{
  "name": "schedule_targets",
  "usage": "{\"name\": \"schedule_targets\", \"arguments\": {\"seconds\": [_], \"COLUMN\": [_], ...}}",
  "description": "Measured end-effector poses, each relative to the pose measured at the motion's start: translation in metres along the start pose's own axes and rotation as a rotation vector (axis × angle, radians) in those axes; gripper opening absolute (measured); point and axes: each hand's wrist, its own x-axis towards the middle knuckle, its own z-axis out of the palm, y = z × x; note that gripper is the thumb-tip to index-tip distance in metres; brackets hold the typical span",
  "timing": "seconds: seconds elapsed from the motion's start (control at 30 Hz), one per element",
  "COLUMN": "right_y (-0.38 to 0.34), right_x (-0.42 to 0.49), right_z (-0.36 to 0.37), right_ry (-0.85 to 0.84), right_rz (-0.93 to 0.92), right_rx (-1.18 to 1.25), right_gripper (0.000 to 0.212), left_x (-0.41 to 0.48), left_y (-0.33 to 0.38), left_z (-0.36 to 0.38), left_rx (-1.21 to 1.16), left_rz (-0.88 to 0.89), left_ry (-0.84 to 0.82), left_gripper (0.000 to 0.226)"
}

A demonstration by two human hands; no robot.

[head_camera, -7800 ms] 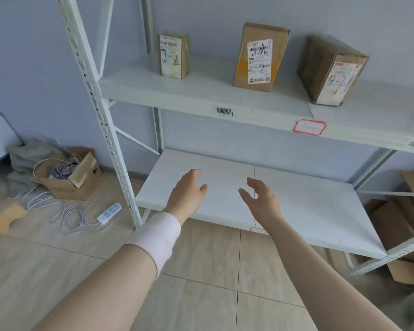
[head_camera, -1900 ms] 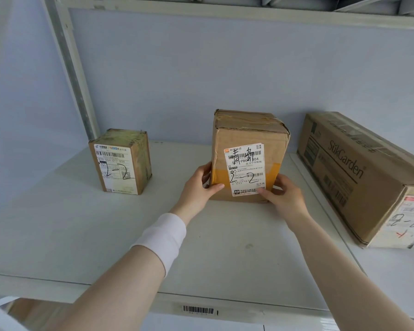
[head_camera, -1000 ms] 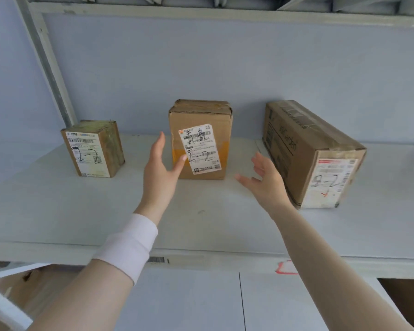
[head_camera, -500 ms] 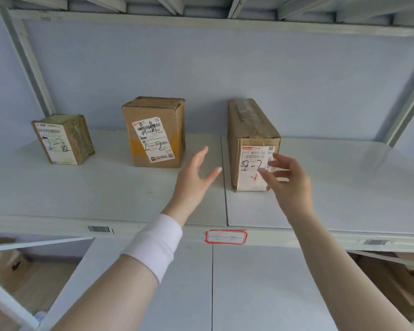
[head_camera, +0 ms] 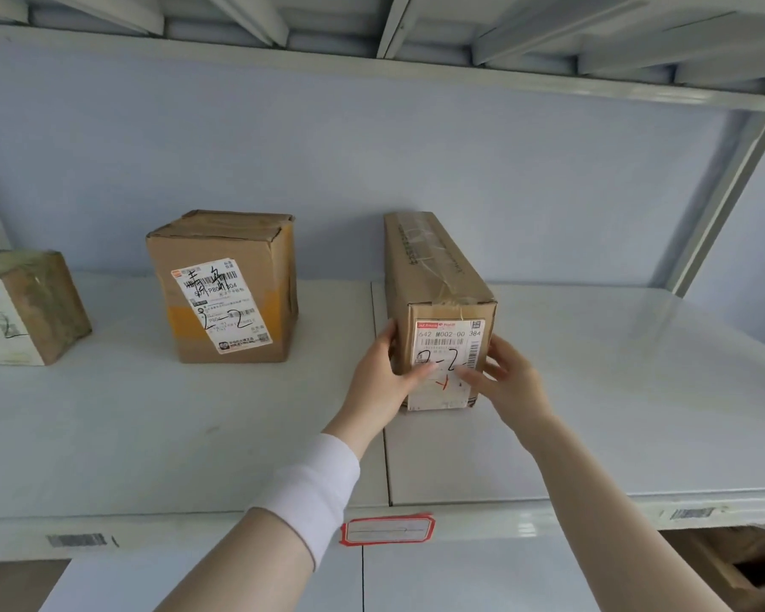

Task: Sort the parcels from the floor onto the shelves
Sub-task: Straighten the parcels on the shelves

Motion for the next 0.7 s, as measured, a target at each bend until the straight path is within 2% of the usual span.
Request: {"name": "schedule_targets", "arguments": {"seconds": [0.1, 0.7], "right_y": [0.002, 0.009], "right_x": [0.006, 0.023], "right_z": [-0.001, 0.001], "right_ry": [-0.016, -0.037], "right_rz": [0.002, 0.034], "right_rx": [0.017, 0.049], "right_gripper": [0.045, 0.051], "left_x": [0.006, 0.014], "left_y": [-0.004, -0.008], "left_z": [0.000, 0.003], "left_rx": [-0.026, -0.010], "left_rz": [-0.020, -0.057], "left_ry": [0.013, 0.074], "left_gripper": [0.066, 0.064]}}
